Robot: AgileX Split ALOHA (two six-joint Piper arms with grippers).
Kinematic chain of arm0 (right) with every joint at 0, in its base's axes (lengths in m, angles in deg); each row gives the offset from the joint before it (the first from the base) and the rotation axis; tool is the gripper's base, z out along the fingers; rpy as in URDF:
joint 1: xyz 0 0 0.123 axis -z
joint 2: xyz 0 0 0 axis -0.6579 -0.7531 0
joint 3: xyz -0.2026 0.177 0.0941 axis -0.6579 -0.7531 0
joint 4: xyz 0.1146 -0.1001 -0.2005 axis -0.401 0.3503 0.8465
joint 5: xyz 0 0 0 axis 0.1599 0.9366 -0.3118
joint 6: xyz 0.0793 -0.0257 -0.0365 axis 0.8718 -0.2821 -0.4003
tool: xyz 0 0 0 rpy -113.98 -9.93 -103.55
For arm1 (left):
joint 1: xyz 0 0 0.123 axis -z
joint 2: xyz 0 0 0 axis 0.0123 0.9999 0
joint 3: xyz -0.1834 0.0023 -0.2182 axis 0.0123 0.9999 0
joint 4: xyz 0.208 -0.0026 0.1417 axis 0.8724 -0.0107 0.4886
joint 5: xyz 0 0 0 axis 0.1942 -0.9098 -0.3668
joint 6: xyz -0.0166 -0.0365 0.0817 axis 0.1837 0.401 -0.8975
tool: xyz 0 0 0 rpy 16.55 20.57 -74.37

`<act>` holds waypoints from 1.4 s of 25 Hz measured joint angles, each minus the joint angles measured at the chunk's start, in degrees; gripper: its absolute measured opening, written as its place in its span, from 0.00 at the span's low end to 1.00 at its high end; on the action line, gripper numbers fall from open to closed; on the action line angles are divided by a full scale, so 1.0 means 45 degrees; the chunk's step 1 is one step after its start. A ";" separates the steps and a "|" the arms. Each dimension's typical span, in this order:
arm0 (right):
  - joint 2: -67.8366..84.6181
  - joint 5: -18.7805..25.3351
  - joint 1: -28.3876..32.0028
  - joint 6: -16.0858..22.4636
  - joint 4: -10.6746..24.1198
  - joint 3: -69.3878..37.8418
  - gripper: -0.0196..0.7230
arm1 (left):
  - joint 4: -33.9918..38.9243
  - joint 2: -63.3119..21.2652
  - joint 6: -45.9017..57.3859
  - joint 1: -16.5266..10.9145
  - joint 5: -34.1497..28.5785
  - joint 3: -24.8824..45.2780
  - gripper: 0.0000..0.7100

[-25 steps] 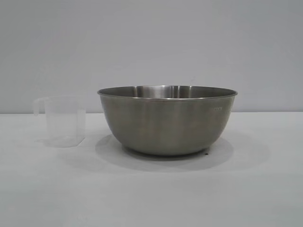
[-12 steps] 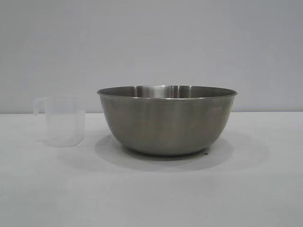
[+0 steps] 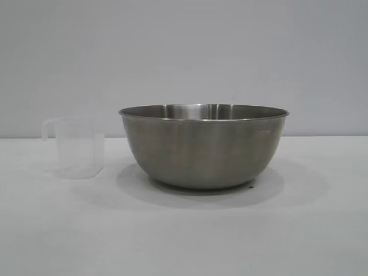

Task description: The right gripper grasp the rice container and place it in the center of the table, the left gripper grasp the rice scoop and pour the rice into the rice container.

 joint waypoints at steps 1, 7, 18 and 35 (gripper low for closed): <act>0.0000 0.0000 0.0000 0.0000 0.0000 0.0000 0.77 | 0.0000 0.0000 0.0000 -0.0319 0.0000 0.0000 0.55; 0.0000 0.0000 0.0000 0.0000 0.0000 0.0000 0.77 | 0.0000 0.0000 0.0022 -0.1356 0.0000 0.0000 0.55; 0.0000 0.0000 -0.0304 0.0000 0.0000 0.0000 0.77 | 0.0000 0.0000 0.0022 -0.1361 0.0000 0.0000 0.55; 0.0000 0.0000 -0.0324 0.0000 0.0000 0.0000 0.77 | 0.0000 0.0000 0.0022 -0.1383 0.0000 0.0000 0.55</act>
